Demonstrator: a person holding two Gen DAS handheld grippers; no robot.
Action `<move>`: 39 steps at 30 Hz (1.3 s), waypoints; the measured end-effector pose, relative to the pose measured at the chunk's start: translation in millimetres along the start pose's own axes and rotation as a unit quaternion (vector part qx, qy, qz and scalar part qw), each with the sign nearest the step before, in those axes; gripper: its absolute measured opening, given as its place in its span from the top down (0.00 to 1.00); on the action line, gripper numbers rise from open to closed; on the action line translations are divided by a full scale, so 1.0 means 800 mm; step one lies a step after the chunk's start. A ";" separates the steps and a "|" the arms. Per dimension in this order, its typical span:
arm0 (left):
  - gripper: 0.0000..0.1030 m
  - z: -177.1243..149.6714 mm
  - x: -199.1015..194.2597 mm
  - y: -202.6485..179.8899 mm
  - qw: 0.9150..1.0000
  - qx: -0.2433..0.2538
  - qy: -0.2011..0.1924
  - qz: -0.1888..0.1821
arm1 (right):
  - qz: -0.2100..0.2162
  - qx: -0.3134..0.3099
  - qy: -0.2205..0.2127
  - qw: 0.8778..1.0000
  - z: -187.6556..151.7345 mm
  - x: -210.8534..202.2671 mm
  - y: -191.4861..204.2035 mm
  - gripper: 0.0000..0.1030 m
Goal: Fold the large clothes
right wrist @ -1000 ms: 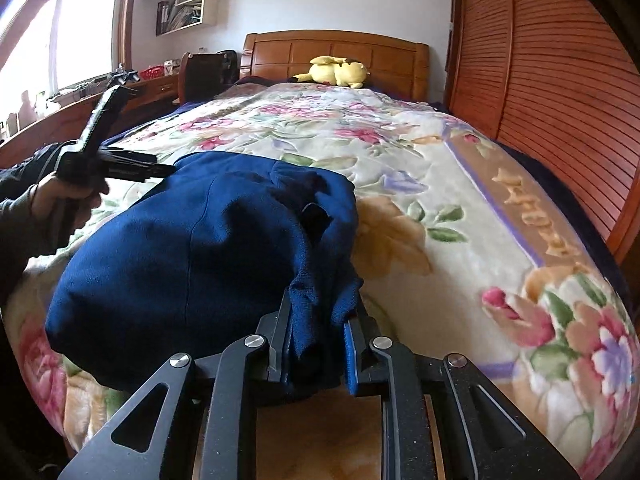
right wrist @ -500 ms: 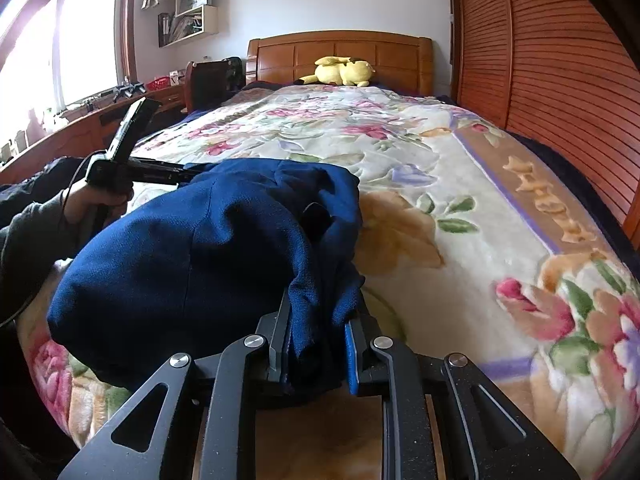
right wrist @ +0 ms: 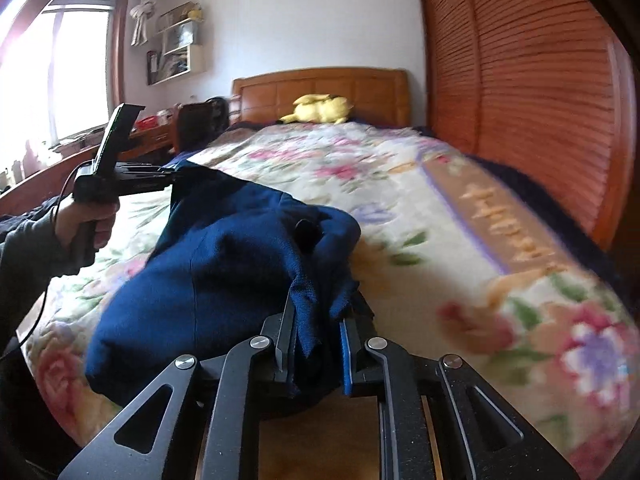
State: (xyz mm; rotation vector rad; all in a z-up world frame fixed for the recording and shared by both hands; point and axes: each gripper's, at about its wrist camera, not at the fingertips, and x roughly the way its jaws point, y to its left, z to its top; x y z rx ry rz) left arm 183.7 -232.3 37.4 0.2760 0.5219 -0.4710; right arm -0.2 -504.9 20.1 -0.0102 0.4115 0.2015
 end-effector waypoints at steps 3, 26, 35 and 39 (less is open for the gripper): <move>0.87 0.041 0.001 -0.053 0.999 0.017 -0.024 -0.021 | -0.049 -0.004 -0.017 0.999 0.008 -0.039 -0.036 0.85; 0.71 0.140 0.140 -0.379 0.989 0.085 0.013 -0.122 | -0.300 0.099 0.077 0.946 -0.080 -0.174 -0.299 0.73; 0.22 0.075 0.059 -0.307 0.985 0.074 -0.002 -0.155 | -0.334 0.112 0.017 0.936 -0.081 -0.201 -0.246 0.25; 0.18 0.052 0.019 -0.284 0.985 0.059 -0.016 -0.162 | -0.329 0.082 -0.010 0.941 -0.063 -0.210 -0.203 0.17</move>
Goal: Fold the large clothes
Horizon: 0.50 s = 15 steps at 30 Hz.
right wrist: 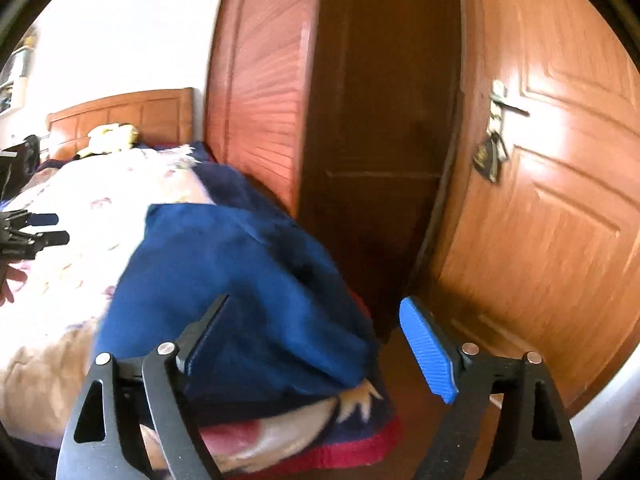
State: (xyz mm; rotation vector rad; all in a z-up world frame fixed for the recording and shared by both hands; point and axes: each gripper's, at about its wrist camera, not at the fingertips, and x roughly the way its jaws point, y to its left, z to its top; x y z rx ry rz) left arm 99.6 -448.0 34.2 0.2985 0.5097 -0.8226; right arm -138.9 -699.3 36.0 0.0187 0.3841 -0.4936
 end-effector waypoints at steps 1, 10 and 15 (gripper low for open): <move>0.18 -0.009 -0.019 0.001 1.000 0.000 -0.006 0.001 | 0.003 -0.006 -0.006 1.000 0.002 -0.004 0.008 0.17; 0.16 -0.069 -0.146 0.026 0.999 -0.005 -0.031 0.025 | 0.061 0.004 0.012 0.998 0.012 -0.009 0.072 0.17; 0.16 -0.108 -0.216 0.060 0.996 -0.026 -0.047 0.067 | 0.104 -0.004 0.012 0.994 0.024 -0.027 0.124 0.17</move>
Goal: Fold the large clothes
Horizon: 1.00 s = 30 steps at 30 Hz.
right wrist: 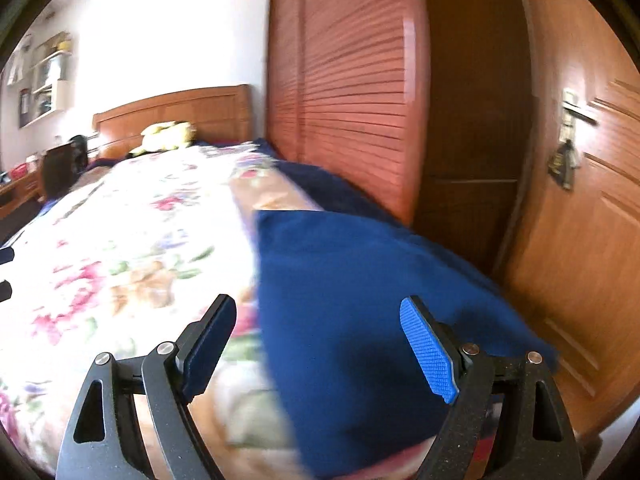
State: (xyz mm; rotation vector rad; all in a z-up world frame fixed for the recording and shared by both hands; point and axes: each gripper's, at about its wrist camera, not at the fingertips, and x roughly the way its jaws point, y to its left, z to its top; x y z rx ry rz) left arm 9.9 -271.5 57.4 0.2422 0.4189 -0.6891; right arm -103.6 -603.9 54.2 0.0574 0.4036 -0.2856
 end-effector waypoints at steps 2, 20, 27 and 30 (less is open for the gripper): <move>0.16 -0.013 -0.019 0.019 1.000 -0.011 0.000 0.019 | 0.021 -0.011 -0.001 1.000 0.003 -0.002 0.027 0.17; 0.16 -0.128 -0.118 0.187 0.972 -0.133 0.000 0.196 | 0.205 -0.063 -0.019 0.976 -0.002 -0.012 0.293 0.17; 0.16 -0.168 -0.127 0.240 0.955 -0.163 0.003 0.247 | 0.234 -0.067 -0.031 0.969 -0.034 0.012 0.354 0.17; 0.16 -0.180 -0.131 0.254 0.953 -0.166 -0.001 0.254 | 0.235 -0.079 -0.034 0.968 -0.044 0.031 0.368 0.17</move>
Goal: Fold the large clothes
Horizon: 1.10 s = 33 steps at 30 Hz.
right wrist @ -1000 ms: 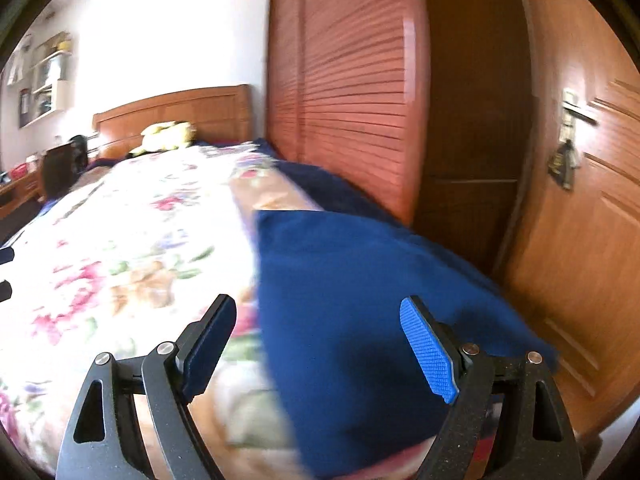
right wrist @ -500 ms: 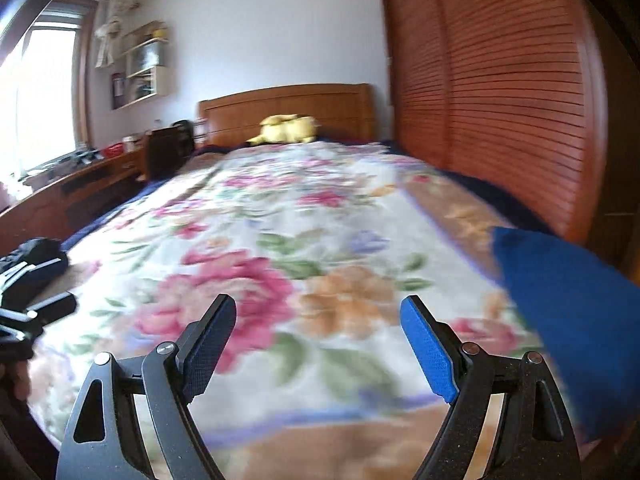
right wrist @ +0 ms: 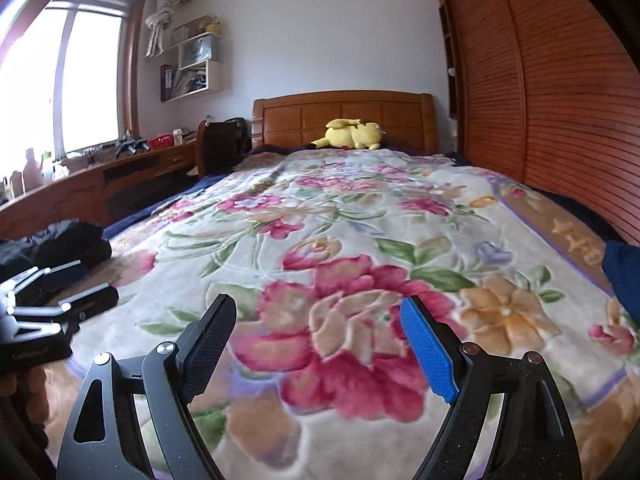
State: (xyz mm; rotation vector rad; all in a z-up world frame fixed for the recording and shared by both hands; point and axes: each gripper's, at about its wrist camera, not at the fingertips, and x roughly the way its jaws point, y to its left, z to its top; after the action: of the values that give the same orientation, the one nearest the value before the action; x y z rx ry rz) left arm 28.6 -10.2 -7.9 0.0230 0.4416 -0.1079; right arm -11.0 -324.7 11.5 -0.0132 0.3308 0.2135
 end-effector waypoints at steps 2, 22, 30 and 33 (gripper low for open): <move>0.16 -0.004 0.001 0.008 1.000 -0.002 -0.003 0.008 | 0.003 -0.005 0.001 1.000 -0.001 0.013 0.000 0.17; 0.16 -0.011 0.001 0.019 1.000 -0.004 -0.002 0.025 | 0.014 0.001 -0.012 1.000 -0.014 0.039 0.019 0.17; 0.16 -0.012 0.000 0.022 1.000 -0.009 -0.007 0.029 | 0.014 0.000 -0.013 1.000 -0.015 0.042 0.022 0.17; 0.16 -0.012 0.000 0.022 1.000 -0.010 -0.007 0.028 | 0.014 -0.001 -0.012 1.000 -0.015 0.044 0.023 0.17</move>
State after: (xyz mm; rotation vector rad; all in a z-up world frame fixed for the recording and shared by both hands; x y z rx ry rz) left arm 26.1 7.8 -16.4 0.0155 0.4279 -0.0476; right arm 13.6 -300.5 -10.7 -0.0072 0.3066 0.2408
